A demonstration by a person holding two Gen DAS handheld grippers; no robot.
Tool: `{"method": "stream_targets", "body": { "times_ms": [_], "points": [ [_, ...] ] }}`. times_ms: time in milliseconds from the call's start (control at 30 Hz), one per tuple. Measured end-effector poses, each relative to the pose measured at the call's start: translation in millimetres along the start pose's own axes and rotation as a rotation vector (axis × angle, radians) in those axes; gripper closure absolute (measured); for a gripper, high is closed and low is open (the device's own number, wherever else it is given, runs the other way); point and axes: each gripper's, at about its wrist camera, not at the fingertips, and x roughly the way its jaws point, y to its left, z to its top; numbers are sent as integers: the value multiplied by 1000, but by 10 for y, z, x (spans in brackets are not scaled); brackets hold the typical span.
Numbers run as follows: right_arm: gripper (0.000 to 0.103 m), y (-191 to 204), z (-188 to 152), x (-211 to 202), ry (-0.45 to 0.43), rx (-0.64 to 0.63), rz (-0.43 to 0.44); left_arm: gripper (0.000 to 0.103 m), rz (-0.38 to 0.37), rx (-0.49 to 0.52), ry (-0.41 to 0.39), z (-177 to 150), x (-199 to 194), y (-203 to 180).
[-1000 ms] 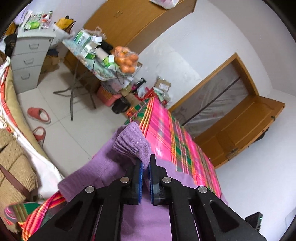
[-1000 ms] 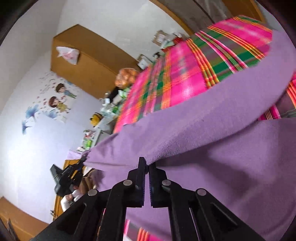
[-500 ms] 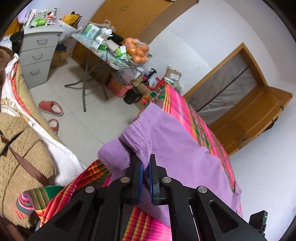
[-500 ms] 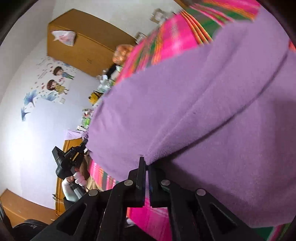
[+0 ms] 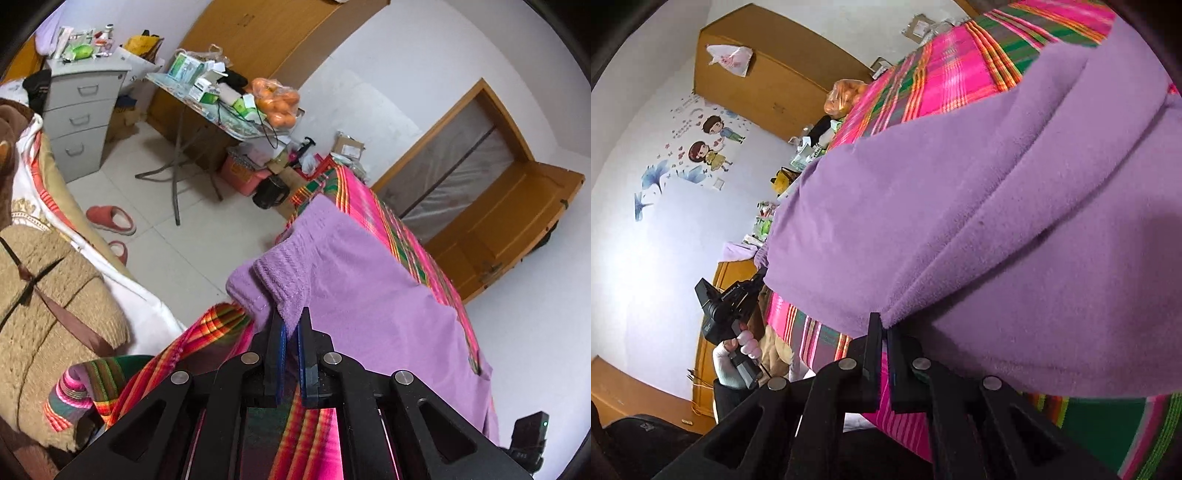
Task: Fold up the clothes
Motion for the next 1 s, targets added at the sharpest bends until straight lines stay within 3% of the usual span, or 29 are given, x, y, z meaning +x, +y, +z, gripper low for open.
{"method": "stream_targets", "body": {
  "times_ms": [100, 167, 300, 433, 500, 567, 633, 667, 800, 867, 1000],
  "points": [
    [100, -64, 22, 0, 23, 19, 11, 95, -1, 0, 15, -15, -27, 23],
    [98, -18, 57, -92, 11, -18, -26, 94, 7, 6, 10, -8, -128, 33],
    [98, 90, 122, -362, -55, -101, -71, 98, 90, 37, -81, 43, -423, 26],
    [93, 292, 194, -535, -179, -204, -46, 97, 49, 82, -106, 41, -415, -212],
    [86, 393, 212, -394, -185, -247, -23, 97, 9, 147, -53, -44, -252, -421],
    [85, 453, 183, -137, -122, -285, -38, 97, -19, 207, 10, -144, -73, -593],
    [85, 375, 150, 85, -42, -284, -107, 97, -17, 233, 64, -214, 64, -626],
    [93, 321, 129, 190, -1, -281, -143, 98, -8, 236, 67, -203, 72, -623],
    [90, 270, 189, 70, -4, -269, -137, 96, 25, 247, 81, -157, 104, -610],
    [83, 322, 272, 40, -17, -292, -150, 96, 40, 255, 82, -112, 109, -613],
    [79, 476, 565, 10, -63, -316, -129, 94, 30, 266, 10, 215, 135, -770]
  ]
}}
